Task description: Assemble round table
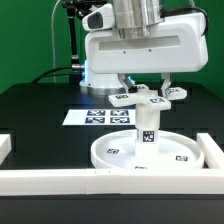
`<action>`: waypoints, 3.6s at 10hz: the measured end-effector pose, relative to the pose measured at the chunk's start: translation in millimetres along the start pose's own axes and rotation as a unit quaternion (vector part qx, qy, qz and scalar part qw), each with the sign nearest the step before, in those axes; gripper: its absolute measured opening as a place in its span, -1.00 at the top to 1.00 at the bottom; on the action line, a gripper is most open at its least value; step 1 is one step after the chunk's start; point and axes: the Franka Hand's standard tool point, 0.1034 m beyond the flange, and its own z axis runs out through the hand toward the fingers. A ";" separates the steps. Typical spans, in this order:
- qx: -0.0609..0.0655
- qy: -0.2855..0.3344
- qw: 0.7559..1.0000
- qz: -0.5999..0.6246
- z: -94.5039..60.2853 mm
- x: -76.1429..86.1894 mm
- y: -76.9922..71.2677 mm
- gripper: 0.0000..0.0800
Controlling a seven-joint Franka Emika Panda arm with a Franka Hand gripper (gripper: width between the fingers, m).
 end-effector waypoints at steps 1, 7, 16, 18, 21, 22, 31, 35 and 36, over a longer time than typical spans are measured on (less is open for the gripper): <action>0.002 -0.001 0.999 0.035 0.0 -0.1 -0.5 -0.12; 0.026 0.014 0.951 0.306 0.8 0.4 -0.9 -0.12; 0.083 -0.001 0.781 0.619 0.9 5.8 -0.3 -0.12; 0.080 -0.006 0.801 0.594 -3.3 6.0 -2.2 -0.36; 0.087 -0.014 0.810 0.579 -24.8 2.6 -11.9 -0.61; 0.085 -0.013 0.817 0.570 -22.4 2.0 -11.1 -0.62; 0.039 -0.007 0.992 0.119 -29.0 -10.1 -25.2 -0.62; 0.021 0.001 0.996 -0.081 -27.8 -13.0 -24.0 -0.62; 0.011 0.006 0.986 -0.164 -27.2 -14.9 -25.7 -0.62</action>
Offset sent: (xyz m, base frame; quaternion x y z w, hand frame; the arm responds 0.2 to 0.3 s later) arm 0.0000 0.0000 0.0000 0.0000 0.0000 0.1938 0.9810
